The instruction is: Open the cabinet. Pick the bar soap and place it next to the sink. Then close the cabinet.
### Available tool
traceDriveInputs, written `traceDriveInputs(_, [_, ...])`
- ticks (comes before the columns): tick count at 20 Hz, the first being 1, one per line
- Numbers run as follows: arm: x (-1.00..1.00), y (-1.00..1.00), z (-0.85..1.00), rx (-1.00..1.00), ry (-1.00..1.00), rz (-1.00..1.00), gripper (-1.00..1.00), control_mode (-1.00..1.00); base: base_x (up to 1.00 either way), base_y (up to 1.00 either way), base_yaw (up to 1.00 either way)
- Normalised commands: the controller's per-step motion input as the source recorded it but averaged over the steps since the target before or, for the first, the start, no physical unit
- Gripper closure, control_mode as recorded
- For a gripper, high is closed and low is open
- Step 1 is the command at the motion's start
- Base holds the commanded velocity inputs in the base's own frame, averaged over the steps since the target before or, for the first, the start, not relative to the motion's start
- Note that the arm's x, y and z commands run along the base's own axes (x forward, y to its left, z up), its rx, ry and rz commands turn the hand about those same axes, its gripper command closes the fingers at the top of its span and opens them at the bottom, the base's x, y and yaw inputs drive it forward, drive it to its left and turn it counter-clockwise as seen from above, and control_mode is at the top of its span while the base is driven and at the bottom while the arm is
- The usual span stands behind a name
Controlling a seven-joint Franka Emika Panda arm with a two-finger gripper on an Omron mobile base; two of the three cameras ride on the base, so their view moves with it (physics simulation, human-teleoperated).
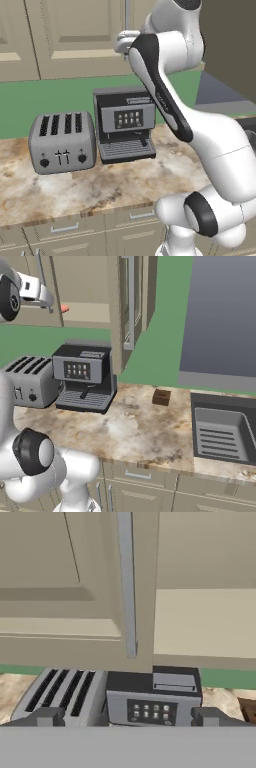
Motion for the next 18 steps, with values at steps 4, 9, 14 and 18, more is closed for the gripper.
traceDriveInputs(4, [0.24, 0.02, -0.36, 0.00, -0.02, 0.00, -1.00, -1.00, 0.00, 0.00, 0.00])
traceDriveInputs(9, [0.30, 0.03, -0.17, 0.00, -0.03, 0.00, -1.00, -1.00, 0.00, 0.00, 0.00])
traceDriveInputs(14, [0.29, 0.17, 0.00, 0.00, 0.00, 0.00, -1.00, -1.00, 0.00, 0.00, 0.00])
traceDriveInputs(18, [0.20, 0.23, 0.00, 0.00, 0.00, 0.00, -1.00, -1.00, 0.00, 0.00, 0.00])
